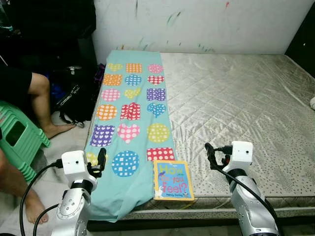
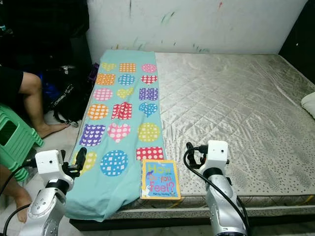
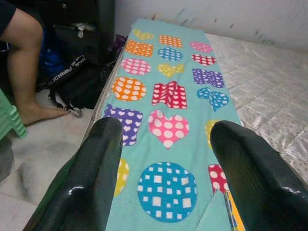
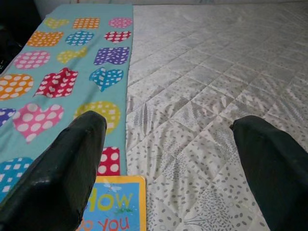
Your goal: Clean up the room
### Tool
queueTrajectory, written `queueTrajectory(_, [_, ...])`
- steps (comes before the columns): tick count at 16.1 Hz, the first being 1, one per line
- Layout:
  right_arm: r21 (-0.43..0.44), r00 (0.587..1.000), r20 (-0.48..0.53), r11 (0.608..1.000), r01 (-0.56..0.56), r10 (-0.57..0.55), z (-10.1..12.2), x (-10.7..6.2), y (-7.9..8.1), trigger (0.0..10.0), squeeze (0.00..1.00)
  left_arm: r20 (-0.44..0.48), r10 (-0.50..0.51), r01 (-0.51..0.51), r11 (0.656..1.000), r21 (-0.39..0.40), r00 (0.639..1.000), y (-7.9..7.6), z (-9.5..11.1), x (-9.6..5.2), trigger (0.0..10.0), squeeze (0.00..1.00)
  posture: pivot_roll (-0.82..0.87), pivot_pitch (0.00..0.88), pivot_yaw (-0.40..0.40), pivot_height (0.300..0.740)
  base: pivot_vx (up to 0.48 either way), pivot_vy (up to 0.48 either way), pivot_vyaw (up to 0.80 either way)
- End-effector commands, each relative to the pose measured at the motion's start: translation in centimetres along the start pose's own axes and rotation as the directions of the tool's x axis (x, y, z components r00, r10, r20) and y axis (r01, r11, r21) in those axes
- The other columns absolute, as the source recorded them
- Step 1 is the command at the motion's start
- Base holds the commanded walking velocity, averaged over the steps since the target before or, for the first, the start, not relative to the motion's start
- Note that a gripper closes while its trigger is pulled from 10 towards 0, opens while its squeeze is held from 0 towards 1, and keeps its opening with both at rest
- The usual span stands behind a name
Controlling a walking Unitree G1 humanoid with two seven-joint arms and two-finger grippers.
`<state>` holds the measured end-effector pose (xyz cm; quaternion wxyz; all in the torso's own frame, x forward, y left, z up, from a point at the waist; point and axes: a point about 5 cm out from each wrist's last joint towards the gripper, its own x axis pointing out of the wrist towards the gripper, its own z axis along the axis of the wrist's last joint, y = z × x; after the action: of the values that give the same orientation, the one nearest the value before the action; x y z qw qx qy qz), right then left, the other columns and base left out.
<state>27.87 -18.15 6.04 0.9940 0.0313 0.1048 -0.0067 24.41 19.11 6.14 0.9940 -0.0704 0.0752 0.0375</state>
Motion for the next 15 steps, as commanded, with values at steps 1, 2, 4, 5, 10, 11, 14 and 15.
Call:
queueTrajectory(1, [-0.003,1.000,0.013,1.000,0.004,-0.004,0.55,0.11,0.00,10.0,0.00,0.005,-0.007,0.007,1.000,0.008,1.000,0.03,0.35,0.01,10.0,0.00,-0.10,0.000,-0.021,0.740,0.000,0.000,0.00])
queueTrajectory(2, [-0.004,1.000,0.013,1.000,0.003,-0.003,0.56,0.14,0.02,10.0,0.00,0.005,-0.008,0.008,1.000,0.007,1.000,0.01,0.35,0.02,10.0,0.00,-0.10,0.000,-0.021,0.740,0.000,0.000,0.00])
queueTrajectory(4, [-0.007,1.000,0.014,1.000,0.002,-0.001,0.65,0.21,0.04,10.0,0.00,0.002,-0.014,0.014,1.000,0.006,1.000,-0.05,0.35,0.06,10.0,0.00,-0.10,0.000,-0.021,0.740,0.000,0.000,0.00])
queueTrajectory(5, [-0.007,1.000,0.016,1.000,0.002,-0.002,0.74,0.25,0.05,10.0,0.00,-0.002,-0.015,0.015,1.000,-0.002,1.000,-0.08,0.33,0.08,10.0,0.00,-0.10,0.000,-0.021,0.740,0.000,0.000,0.00])
queueTrajectory(10, [-0.001,0.999,0.034,1.000,0.009,-0.009,1.03,0.09,-0.02,10.0,0.00,-0.032,-0.033,0.031,0.998,-0.062,0.999,-0.41,0.13,0.16,10.0,0.00,-0.10,0.000,-0.023,0.740,0.000,0.000,0.00])
queueTrajectory(11, [0.002,0.999,0.035,1.000,0.008,-0.009,1.01,0.03,-0.03,10.0,0.00,-0.031,-0.035,0.032,0.997,-0.066,0.999,-0.44,0.17,0.12,10.0,0.00,-0.10,0.000,-0.022,0.740,0.000,0.000,0.00])
queueTrajectory(14, [0.004,0.999,0.037,1.000,0.008,-0.008,1.07,0.15,-0.09,10.0,0.00,-0.038,-0.043,0.040,0.996,-0.078,0.998,-0.54,0.19,0.15,10.0,0.00,-0.10,0.000,-0.024,0.740,0.000,0.000,0.00])
queueTrajectory(15, [0.003,0.999,0.035,1.000,0.007,-0.008,1.07,0.16,-0.07,10.0,0.00,-0.038,-0.044,0.041,0.996,-0.078,0.998,-0.55,0.18,0.16,10.0,0.00,-0.10,0.000,-0.024,0.740,0.000,0.000,0.00])
